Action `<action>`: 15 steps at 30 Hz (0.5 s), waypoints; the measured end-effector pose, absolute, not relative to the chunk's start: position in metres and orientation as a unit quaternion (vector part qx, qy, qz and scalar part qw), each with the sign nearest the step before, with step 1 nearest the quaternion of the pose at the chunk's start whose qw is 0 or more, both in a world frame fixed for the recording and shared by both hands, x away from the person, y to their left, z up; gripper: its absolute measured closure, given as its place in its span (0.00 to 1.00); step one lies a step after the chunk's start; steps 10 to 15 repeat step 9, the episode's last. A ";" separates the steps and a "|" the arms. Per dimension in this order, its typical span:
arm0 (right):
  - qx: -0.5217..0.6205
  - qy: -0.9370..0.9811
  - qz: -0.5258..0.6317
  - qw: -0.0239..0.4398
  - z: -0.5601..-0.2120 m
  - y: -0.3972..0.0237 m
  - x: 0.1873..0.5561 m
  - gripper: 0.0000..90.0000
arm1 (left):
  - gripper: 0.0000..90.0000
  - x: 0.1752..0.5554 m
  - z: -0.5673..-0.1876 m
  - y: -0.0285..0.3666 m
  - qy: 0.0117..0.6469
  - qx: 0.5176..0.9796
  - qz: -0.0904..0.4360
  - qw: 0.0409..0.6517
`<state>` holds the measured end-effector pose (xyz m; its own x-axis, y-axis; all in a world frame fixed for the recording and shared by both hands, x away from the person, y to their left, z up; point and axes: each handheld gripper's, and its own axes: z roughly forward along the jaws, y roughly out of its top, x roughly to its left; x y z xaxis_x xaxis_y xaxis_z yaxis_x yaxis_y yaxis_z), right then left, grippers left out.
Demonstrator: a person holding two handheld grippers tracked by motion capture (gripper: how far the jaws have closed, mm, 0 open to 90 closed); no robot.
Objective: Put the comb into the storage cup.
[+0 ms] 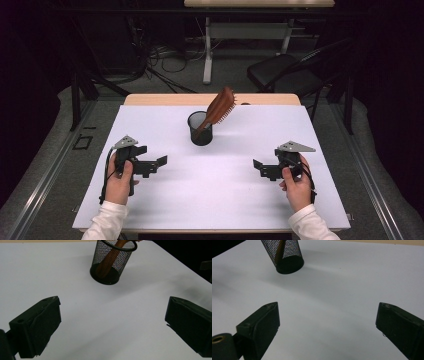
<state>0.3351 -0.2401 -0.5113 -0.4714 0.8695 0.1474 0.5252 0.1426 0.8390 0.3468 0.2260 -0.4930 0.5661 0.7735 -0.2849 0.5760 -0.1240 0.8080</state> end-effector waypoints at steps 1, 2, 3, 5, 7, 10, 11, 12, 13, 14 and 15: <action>0.477 0.731 0.449 0.192 -0.511 -0.240 0.335 0.06 | 0.00 0.347 -0.493 0.226 0.455 0.742 0.103 0.481; 0.477 0.731 0.448 0.191 -0.511 -0.240 0.335 0.06 | 0.00 0.347 -0.493 0.226 0.455 0.742 0.103 0.482; 0.477 0.731 0.449 0.191 -0.511 -0.240 0.335 0.06 | 0.00 0.347 -0.493 0.226 0.455 0.741 0.103 0.483; 0.477 0.730 0.450 0.192 -0.511 -0.241 0.334 0.06 | 0.00 0.347 -0.492 0.226 0.456 0.740 0.103 0.483; 0.477 0.731 0.450 0.191 -0.511 -0.241 0.334 0.06 | 0.00 0.347 -0.492 0.227 0.456 0.740 0.103 0.483; 0.476 0.731 0.451 0.191 -0.512 -0.242 0.335 0.06 | 0.00 0.347 -0.492 0.227 0.457 0.740 0.103 0.483; 0.476 0.731 0.451 0.191 -0.512 -0.242 0.335 0.06 | 0.00 0.347 -0.492 0.227 0.457 0.740 0.103 0.483; 0.476 0.731 0.451 0.191 -0.512 -0.242 0.335 0.06 | 0.00 0.347 -0.492 0.227 0.457 0.740 0.103 0.483; 0.476 0.731 0.451 0.191 -0.512 -0.242 0.335 0.06 | 0.00 0.347 -0.492 0.227 0.457 0.740 0.103 0.483; 0.476 0.731 0.451 0.191 -0.512 -0.242 0.335 0.06 | 0.00 0.347 -0.492 0.227 0.457 0.740 0.103 0.483; 0.476 0.731 0.451 0.191 -0.512 -0.242 0.335 0.06 | 0.00 0.347 -0.492 0.227 0.457 0.740 0.103 0.483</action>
